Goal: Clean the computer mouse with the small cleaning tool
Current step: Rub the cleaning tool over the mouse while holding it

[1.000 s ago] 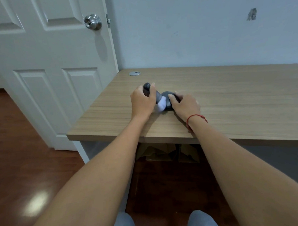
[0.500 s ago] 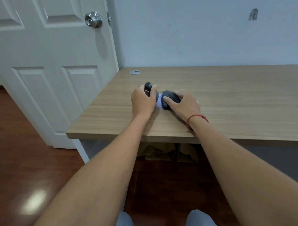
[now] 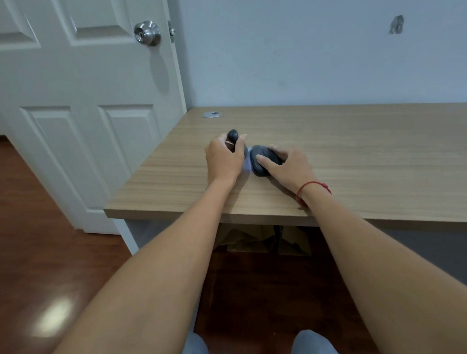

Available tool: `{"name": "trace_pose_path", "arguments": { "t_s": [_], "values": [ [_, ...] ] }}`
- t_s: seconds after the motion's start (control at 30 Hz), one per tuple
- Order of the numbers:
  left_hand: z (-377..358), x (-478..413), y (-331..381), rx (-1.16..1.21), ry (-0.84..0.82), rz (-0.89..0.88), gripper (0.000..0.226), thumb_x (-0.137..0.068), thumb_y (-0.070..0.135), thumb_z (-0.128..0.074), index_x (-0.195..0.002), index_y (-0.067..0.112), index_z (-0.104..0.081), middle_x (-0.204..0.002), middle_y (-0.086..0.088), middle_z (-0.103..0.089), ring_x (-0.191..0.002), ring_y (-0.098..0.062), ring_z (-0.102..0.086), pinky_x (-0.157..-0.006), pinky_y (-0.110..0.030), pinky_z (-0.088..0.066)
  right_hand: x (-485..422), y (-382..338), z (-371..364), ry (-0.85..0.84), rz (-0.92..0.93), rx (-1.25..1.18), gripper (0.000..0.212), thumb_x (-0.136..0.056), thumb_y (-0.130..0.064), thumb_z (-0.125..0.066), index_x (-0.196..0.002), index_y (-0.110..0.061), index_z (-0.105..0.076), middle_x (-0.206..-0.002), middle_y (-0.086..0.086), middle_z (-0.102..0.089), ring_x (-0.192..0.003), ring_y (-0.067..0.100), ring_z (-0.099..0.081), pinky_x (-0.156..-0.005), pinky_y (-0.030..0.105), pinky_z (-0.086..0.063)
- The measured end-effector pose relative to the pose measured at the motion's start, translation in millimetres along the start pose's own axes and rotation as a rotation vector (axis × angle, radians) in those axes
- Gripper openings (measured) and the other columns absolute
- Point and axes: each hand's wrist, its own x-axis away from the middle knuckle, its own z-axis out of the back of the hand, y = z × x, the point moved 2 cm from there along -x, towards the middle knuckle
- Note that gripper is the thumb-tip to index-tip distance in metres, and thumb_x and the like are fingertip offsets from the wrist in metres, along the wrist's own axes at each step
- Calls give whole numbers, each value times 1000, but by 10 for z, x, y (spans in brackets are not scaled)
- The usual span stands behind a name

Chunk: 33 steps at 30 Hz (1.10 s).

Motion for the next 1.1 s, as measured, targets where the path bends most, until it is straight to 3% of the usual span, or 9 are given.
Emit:
{"name": "trace_pose_path", "arguments": {
  "t_s": [0.2, 0.3, 0.43, 0.53, 0.67, 0.73, 0.87, 1.0, 1.1],
  "values": [
    [36, 38, 32, 31, 0, 14, 39, -85, 32, -65, -59, 8, -49, -50, 1, -53, -46, -11, -47, -45, -16, -38, -3, -10, -5, 26, -21, 24, 57, -85, -50, -61, -135, -23, -55, -135, -2, -61, -126, 18, -55, -109, 39, -42],
    [31, 17, -11, 57, -14, 52, 40, -84, 34, -65, -59, 6, -50, -51, -3, -55, -49, -20, -55, -48, -27, -47, 8, -2, 10, 10, -19, -3, 56, -84, -47, -62, -134, -22, -56, -134, -2, -62, -125, 18, -55, -109, 39, -42],
    [6, 12, 22, -79, 10, -42, 37, -87, 32, -62, -61, 9, -46, -58, -5, -58, -58, -22, -53, -57, -28, -39, 35, 12, 49, -49, 2, -74, 57, -81, -44, -69, -131, -20, -59, -132, -3, -63, -122, 13, -57, -109, 37, -43],
    [24, 26, 35, -68, 44, -63, 37, -88, 32, -61, -67, 2, -54, -65, -11, -65, -63, -24, -60, -60, -31, -46, 63, -34, 29, -53, -2, 17, 72, -73, -61, -67, -132, -21, -57, -131, -5, -63, -122, 15, -57, -108, 41, -43],
    [31, 67, 115, 10, 87, -103, 31, -89, 32, -61, -70, 9, -54, -65, -5, -62, -64, -18, -59, -58, -10, -39, 120, -97, -4, -4, -50, 234, 80, -53, -82, -60, -106, -23, -62, -102, -5, -68, -97, 19, -63, -94, 41, -49],
    [20, 92, 168, 36, 72, -129, 27, -90, 31, -61, -73, 12, -54, -68, -4, -61, -65, -16, -59, -58, -10, -41, 105, -96, -13, -1, -61, 196, 87, -48, -83, -58, -111, -23, -62, -104, -4, -68, -98, 20, -63, -92, 41, -51],
    [-5, 78, 164, 27, 33, -130, 31, -89, 31, -62, -73, 5, -54, -69, -12, -62, -66, -21, -57, -57, -19, -39, 84, -103, 35, -9, -32, 139, 73, -57, -67, -68, -116, -24, -61, -112, -1, -67, -107, 23, -61, -94, 41, -49],
    [21, 20, 48, -74, 63, 10, 34, -90, 30, -59, -70, 8, -44, -61, 3, -44, -66, -20, -44, -57, -19, -29, 85, -107, 58, 8, 10, 97, 61, -67, -51, -76, -119, -24, -59, -116, -1, -65, -110, 23, -59, -96, 39, -46],
    [51, 52, 92, -4, 117, -28, 29, -91, 31, -58, -74, 10, -50, -67, -1, -53, -66, -18, -50, -60, -22, -36, 83, -85, 24, -2, 33, 58, 68, -65, -45, -80, -126, -24, -55, -119, -1, -64, -111, 21, -59, -97, 41, -48]
  ]
}}
